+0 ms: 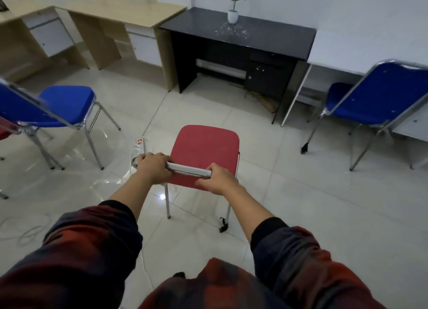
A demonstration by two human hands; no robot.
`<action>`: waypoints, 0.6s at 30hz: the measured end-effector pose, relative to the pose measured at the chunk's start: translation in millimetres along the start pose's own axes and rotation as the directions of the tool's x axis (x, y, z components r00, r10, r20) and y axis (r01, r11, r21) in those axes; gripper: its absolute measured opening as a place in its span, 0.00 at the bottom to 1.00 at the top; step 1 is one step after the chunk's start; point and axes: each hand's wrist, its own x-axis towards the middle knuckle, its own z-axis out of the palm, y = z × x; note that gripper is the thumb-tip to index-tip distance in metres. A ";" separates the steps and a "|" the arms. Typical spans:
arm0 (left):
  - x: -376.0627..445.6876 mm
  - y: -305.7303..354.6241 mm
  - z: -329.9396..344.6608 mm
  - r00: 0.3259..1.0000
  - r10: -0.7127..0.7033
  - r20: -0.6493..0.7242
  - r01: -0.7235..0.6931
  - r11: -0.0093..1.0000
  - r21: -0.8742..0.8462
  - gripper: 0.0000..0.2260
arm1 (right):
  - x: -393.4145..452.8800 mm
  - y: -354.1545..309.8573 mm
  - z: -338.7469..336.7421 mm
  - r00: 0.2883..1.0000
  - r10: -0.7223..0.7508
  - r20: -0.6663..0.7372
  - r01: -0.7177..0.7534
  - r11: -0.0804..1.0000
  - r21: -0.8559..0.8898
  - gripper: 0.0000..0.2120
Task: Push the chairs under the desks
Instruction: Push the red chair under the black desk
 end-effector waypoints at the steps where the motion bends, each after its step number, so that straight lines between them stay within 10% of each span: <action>1: 2.6 1.6 -1.7 1.000 0.010 0.007 -0.010 1.000 0.006 0.19 | 1.3 -2.2 -4.3 0.999 0.025 0.020 -0.025 1.000 0.010 0.23; 18: 67.6 -35.7 -21.8 0.965 0.260 0.024 -0.251 0.949 -0.188 0.13 | 59.5 -62.8 -11.1 0.959 0.281 -0.029 -0.273 0.894 -0.354 0.25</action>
